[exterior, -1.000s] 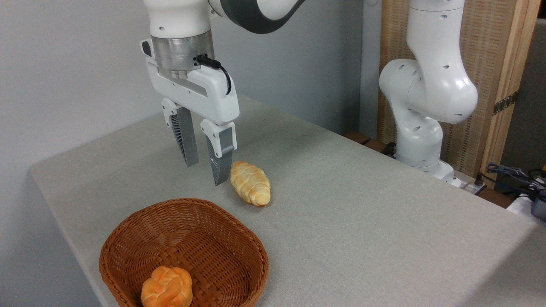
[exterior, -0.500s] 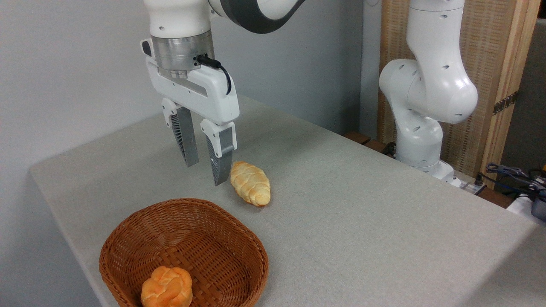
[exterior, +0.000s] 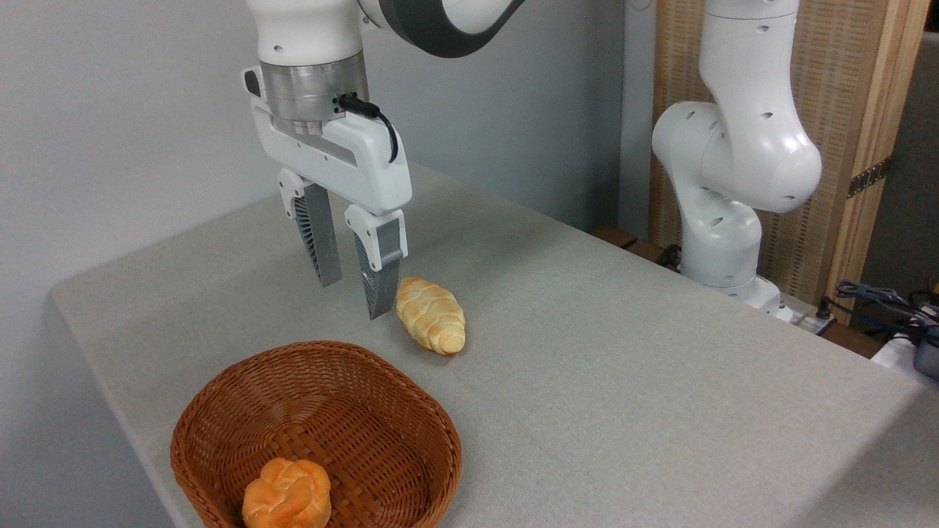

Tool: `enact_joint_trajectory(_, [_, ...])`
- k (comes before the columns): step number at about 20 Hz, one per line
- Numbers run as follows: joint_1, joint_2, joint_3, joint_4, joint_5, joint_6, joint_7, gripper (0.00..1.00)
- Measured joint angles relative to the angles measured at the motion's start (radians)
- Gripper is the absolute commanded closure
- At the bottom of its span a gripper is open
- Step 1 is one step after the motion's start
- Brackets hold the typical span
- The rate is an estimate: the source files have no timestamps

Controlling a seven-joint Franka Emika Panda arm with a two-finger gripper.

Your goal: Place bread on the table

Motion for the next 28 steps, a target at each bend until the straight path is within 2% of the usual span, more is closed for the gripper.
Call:
enact_joint_trajectory(12, [0.001, 0.0, 0.017, 0.01, 0.0, 0.01, 0.0, 0.0])
enact_joint_trajectory(18, [0.002, 0.015, 0.018, -0.003, 0.0, 0.137, 0.0, 0.0])
enact_joint_trajectory(25, [0.004, 0.112, 0.051, -0.017, 0.0, 0.311, 0.0, 0.0])
enact_joint_trajectory(28, [0.005, 0.142, 0.067, -0.017, 0.0, 0.352, 0.001, 0.0])
